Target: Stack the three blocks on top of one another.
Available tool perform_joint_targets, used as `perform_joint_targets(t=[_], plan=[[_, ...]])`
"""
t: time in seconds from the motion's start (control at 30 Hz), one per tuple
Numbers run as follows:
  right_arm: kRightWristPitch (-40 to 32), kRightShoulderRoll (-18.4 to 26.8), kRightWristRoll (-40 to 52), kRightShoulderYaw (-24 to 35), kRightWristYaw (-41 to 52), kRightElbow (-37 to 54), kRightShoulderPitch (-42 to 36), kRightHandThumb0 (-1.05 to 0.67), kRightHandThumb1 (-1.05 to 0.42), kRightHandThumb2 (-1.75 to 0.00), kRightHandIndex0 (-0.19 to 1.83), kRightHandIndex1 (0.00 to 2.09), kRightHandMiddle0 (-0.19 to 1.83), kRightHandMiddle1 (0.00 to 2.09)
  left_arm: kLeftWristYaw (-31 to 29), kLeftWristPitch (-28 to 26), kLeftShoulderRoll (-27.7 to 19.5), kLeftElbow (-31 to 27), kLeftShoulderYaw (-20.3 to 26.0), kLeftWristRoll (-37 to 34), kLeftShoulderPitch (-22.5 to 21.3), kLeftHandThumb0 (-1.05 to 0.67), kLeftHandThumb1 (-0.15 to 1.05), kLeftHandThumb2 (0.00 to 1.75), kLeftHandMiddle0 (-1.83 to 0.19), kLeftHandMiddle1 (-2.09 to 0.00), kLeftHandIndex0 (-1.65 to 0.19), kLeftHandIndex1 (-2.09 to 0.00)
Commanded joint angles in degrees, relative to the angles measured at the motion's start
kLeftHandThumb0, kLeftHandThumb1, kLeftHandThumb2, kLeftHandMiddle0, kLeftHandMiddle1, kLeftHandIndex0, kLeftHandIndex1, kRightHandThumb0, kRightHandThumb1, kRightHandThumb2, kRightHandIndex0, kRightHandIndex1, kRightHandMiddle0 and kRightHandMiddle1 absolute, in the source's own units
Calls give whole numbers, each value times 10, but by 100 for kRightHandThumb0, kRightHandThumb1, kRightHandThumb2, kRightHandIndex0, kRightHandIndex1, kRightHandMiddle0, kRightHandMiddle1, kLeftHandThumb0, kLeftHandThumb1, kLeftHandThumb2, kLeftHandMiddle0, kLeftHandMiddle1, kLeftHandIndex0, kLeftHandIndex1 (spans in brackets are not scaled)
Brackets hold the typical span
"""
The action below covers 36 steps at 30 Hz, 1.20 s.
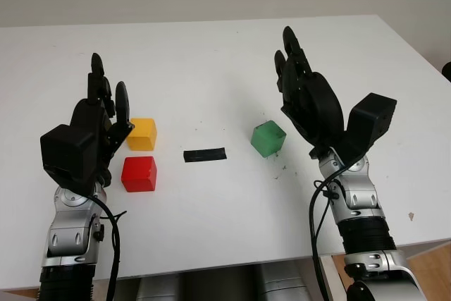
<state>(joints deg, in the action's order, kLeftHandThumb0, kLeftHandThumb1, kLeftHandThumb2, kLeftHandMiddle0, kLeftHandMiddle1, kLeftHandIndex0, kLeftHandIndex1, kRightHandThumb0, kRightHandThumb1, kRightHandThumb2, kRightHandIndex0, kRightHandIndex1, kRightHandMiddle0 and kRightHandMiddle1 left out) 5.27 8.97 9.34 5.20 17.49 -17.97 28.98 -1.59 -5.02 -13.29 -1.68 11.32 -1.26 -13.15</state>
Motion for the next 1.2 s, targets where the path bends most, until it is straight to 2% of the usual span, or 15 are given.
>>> perform_joint_targets(t=[0.0, 0.27, 0.4, 0.5, 0.6, 0.73, 0.77, 0.87, 1.0, 1.1, 1.17], plan=[[-2, 3, 2, 2, 0, 7, 4, -84, -105, -69, -19, 0, -19, 0, 1, 5, 1, -10, -3, 1, -5, -77, 105, 73, 19, 0, 19, 0], [2, 1, -1, -1, 0, -7, 10, -84, -105, -68, -19, 0, -19, 0, -6, 6, -3, -3, 0, -4, -4, -78, 105, 70, 19, 0, 19, 0], [10, -2, -3, -3, -1, -19, 15, -84, -105, -70, -19, 0, -19, 0, 2, 4, 0, -29, 8, -8, 9, -74, 105, 64, 19, 0, 19, 0], [12, -2, -3, -3, -3, -20, 16, -84, -105, -70, -19, 0, -19, 0, 6, 16, -17, -57, 4, 23, 22, -73, 105, 62, 16, -2, 18, -1], [11, -1, -1, -2, -4, -17, 13, -84, -105, -70, -19, 0, -19, 0, -2, 2, -35, -99, 8, 40, 37, -75, 105, 54, 10, -6, 13, -4], [10, 6, -2, 0, -2, -14, 10, -83, -105, -70, -19, 0, -19, 0, -21, -41, -89, -182, 11, 103, 67, -75, 105, 46, -7, -11, 0, -10], [7, 7, 0, 1, -1, -11, 9, -83, -105, -70, -19, 0, -19, 0, -38, -56, -105, -209, 16, 110, 75, -73, 105, 35, -12, -11, -4, -12], [-1, 10, 4, 3, -1, -3, 9, -81, -105, -70, -19, 0, -19, 0, -81, -88, -146, -260, 27, 124, 94, -70, 105, 22, -18, -9, -11, -13], [8, 17, 2, 6, 6, -8, 19, -80, -105, -69, -19, 0, -19, 0, -175, -130, -231, -319, 51, 141, 124, -69, 104, 10, -27, -8, -27, -16], [6, 18, 2, 6, 5, -7, 25, -81, -105, -69, -19, 0, -19, 0, -268, -185, -310, -363, 49, 162, 150, -69, 99, 5, -24, -5, -29, -14], [0, 19, 0, 5, 3, -2, 25, -81, -105, -68, -19, 0, -19, 0, -308, -208, -345, -383, 43, 181, 161, -71, 97, 4, -23, -5, -30, -13]])
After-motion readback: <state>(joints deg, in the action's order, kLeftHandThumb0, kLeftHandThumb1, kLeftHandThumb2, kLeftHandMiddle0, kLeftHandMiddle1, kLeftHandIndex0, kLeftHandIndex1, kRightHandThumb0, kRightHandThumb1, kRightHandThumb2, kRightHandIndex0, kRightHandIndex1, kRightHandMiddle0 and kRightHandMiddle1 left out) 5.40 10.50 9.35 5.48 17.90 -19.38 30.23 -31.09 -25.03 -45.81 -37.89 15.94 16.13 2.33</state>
